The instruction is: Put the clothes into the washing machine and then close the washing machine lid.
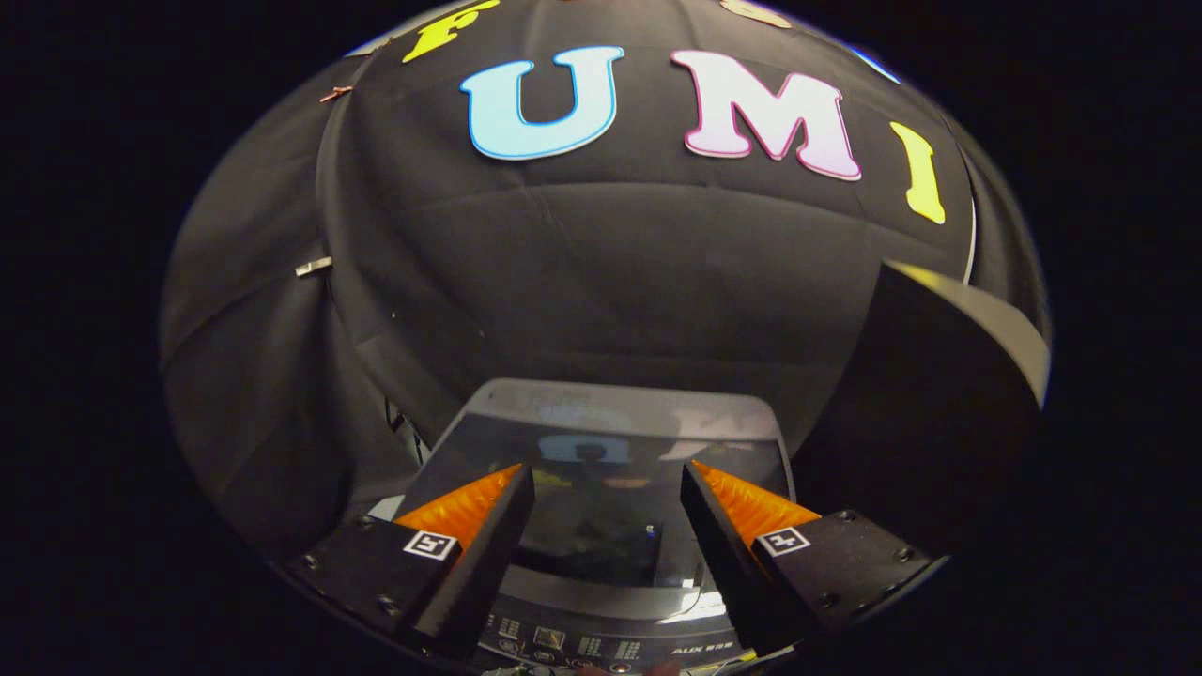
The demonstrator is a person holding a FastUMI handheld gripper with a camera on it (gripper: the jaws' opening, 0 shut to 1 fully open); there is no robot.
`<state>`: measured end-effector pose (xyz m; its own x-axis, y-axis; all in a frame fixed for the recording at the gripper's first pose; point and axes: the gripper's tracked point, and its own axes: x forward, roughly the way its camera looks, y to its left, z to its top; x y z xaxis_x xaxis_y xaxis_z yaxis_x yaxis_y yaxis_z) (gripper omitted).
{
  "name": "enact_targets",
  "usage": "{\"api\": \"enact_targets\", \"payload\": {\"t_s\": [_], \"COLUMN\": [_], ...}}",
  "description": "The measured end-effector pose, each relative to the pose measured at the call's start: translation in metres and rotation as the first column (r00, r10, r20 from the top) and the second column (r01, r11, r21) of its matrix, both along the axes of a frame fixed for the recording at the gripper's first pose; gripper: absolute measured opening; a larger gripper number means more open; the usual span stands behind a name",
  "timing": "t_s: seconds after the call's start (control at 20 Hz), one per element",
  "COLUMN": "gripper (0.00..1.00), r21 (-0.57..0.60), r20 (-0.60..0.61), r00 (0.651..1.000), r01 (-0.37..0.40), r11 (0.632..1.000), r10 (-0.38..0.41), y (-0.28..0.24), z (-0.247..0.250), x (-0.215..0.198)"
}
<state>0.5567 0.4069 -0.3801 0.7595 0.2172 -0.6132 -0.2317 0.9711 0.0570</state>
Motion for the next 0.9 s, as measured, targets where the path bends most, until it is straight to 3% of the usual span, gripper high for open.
{"api": "enact_targets", "payload": {"t_s": [0.2,0.55,0.9], "gripper": [1.0,1.0,1.0], "r21": [-0.031,-0.049,0.056], "r20": [0.011,0.17,0.283], "r00": [1.0,0.981,0.958], "r01": [-0.023,-0.087,-0.067], "r11": [0.999,0.995,0.996], "r10": [0.024,0.094,0.048], "y": [-0.014,-0.033,-0.067], "z": [-0.005,0.075,0.143], "x": [-0.028,-0.073,-0.118]}}
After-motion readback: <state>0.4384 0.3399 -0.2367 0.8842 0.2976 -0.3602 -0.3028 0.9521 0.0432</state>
